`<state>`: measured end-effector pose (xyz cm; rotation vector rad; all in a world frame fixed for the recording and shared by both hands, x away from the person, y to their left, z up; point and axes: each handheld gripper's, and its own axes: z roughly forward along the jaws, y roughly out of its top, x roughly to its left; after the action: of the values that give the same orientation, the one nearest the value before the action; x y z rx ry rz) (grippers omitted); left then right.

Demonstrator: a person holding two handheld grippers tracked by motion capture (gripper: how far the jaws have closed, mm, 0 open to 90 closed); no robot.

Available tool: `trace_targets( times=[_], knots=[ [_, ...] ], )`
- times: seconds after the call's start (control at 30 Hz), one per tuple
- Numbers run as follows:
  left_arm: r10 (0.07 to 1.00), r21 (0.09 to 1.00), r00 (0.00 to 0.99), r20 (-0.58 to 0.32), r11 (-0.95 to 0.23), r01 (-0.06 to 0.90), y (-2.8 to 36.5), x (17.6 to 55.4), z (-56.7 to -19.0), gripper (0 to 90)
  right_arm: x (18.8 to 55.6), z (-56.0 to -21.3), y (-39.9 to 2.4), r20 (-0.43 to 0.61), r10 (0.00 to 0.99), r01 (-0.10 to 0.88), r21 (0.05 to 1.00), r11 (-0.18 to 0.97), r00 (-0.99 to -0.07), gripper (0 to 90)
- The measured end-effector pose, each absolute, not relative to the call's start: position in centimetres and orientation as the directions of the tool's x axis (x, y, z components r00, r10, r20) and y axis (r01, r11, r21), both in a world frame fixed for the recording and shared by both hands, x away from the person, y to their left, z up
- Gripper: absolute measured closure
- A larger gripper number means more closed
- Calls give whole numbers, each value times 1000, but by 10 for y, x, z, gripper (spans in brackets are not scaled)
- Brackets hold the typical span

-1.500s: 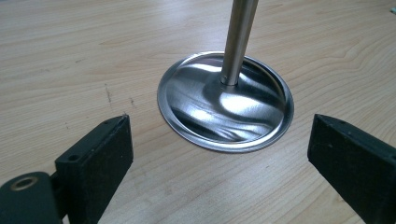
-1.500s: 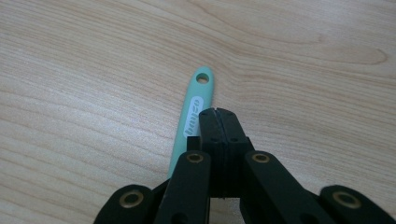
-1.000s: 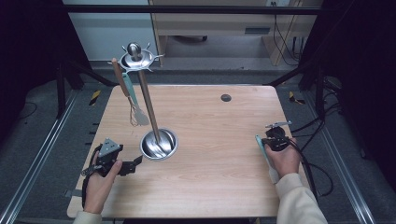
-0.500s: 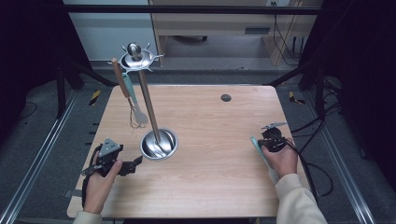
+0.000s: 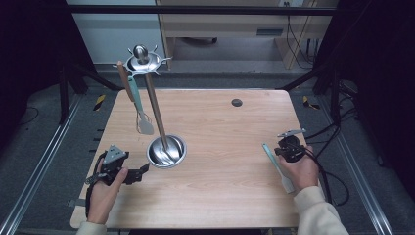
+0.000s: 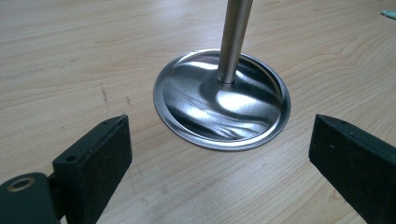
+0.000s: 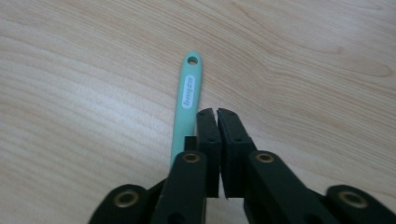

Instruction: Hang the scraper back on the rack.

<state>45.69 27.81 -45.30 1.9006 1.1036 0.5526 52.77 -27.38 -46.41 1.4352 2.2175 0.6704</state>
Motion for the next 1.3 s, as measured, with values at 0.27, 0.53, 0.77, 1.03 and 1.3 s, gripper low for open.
trace_targets(
  times=[0.27, 0.53, 0.77, 1.03, 1.3],
  knots=[
    [856, 832, 516, -28, -266, 487, 282, 457, -454, 56, 502, -445, -266, -116, 901, 713, 573, 404, -417, 825],
    [853, 821, 521, -18, -285, 495, 280, 458, -457, 54, 499, -444, -259, -101, 894, 765, 480, 429, -437, 739],
    [850, 816, 526, -18, -292, 499, 280, 459, -458, 54, 505, -451, -259, -78, 901, 806, 420, 417, -426, 697],
    [850, 814, 526, -17, -294, 501, 280, 458, -458, 54, 510, -458, -257, -78, 898, 820, 381, 427, -432, 700],
    [849, 814, 529, -18, -295, 500, 279, 458, -459, 54, 515, -462, -258, -66, 901, 837, 346, 425, -430, 732]
  ],
)
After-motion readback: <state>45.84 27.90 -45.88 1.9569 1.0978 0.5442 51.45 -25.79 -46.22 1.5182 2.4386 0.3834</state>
